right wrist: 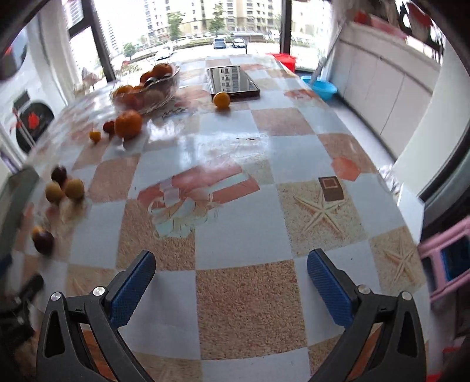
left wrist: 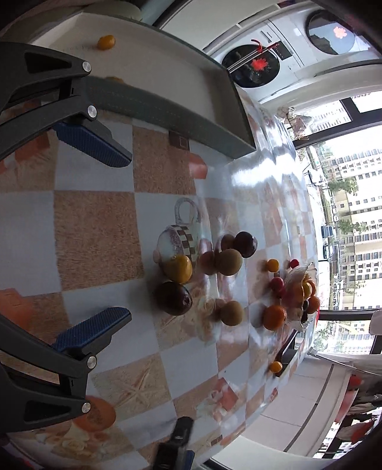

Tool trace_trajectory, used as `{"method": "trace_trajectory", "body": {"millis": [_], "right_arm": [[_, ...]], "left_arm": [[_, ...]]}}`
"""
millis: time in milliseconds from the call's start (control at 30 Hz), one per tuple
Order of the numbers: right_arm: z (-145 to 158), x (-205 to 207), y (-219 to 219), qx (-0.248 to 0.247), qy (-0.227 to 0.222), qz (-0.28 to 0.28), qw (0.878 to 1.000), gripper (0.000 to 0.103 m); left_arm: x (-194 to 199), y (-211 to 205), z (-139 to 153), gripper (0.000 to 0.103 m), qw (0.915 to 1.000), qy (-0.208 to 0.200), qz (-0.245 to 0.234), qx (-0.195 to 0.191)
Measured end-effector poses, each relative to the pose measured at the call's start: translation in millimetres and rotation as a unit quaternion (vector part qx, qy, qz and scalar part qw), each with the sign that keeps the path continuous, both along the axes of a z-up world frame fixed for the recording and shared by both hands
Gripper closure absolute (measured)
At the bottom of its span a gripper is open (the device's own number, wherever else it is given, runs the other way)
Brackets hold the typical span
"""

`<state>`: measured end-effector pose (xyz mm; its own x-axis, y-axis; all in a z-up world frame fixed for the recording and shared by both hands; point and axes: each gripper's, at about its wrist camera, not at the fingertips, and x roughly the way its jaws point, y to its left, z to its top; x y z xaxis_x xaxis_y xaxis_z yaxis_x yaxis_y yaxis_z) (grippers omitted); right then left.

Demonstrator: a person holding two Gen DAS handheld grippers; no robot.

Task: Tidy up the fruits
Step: 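Withdraw both grippers from the tray back over the table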

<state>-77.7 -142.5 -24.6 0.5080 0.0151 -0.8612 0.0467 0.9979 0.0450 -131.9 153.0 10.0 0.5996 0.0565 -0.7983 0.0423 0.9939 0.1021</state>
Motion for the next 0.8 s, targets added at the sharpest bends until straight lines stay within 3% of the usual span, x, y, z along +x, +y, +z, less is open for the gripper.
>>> {"method": "trace_trajectory", "body": {"millis": [167,300,800], "right_arm": [[0,-5,-1,-0.002,-0.015,-0.001,1.0,0.0],[0,-4,0,-0.002,-0.015,-0.001,1.0,0.0],[0,-4,0,-0.002,-0.015,-0.001,1.0,0.0]], "left_arm": [[-1,5,-3,0.0,0.9997,-0.014,0.012,-0.016],[2,16,-7,0.0,0.9977,-0.003,0.02,-0.064],[2,13,-8,0.0,0.9979,-0.003,0.021,-0.061]]}}
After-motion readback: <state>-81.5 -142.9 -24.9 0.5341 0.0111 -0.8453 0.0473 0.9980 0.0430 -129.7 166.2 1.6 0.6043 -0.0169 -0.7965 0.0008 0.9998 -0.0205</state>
